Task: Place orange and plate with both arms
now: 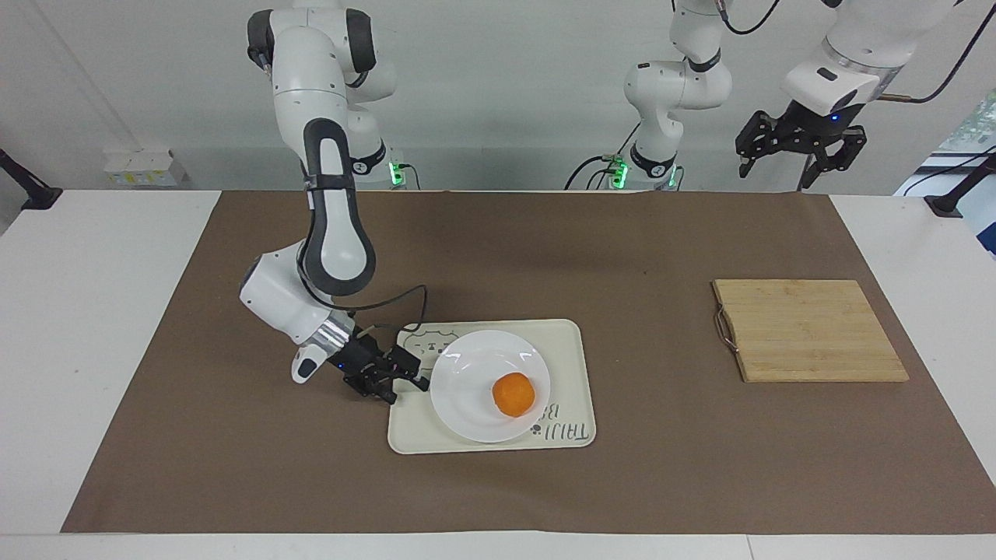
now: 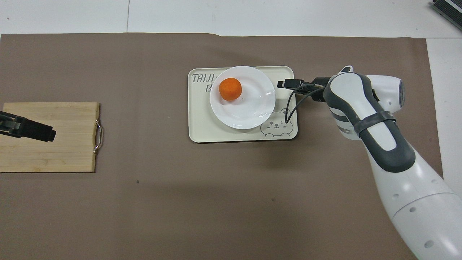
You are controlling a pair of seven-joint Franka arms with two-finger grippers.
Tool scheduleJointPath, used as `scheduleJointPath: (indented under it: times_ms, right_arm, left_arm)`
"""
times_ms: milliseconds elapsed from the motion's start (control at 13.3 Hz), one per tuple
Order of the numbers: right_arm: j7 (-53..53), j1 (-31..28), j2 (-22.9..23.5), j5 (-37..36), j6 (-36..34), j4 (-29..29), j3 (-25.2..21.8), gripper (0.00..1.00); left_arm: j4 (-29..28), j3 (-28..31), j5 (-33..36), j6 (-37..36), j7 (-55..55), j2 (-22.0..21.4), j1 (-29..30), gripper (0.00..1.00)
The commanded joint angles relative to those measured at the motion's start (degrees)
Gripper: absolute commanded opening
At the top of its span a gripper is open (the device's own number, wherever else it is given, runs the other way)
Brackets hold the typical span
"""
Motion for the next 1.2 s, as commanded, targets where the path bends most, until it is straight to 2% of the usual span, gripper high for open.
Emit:
scheduleJointPath:
  times_ms: [0, 300, 450, 901, 1126]
  right_arm:
    - [8.60, 0.64, -1.86, -13.71, 3.75, -0.41, -0.36, 1.00]
    - [23.80, -0.32, -6.86, -33.92, 1.31, -0.76, -0.80, 1.00]
    - [28.38, -0.76, -10.90, -42.82, -6.84, -0.41, -1.67, 1.00]
    - [31.39, -1.82, -23.21, -51.54, -26.01, -0.23, -4.22, 1.00]
    - [31.48, -2.69, -27.78, -52.08, -34.09, 1.16, -5.28, 1.00]
  left_arm:
    - [-0.31, 0.28, -0.74, 1.96, -0.73, -0.61, 0.16, 1.00]
    - [-0.67, 0.89, -0.74, 1.26, -0.73, -0.88, 0.42, 1.00]
    - [-0.67, 0.89, -0.74, 1.26, -0.82, -0.88, 0.34, 1.00]
    - [-0.67, 0.98, -0.74, 1.26, -0.82, -0.88, 0.42, 1.00]
    - [-0.75, 0.98, -0.74, 0.82, -0.91, -0.97, 0.42, 1.00]
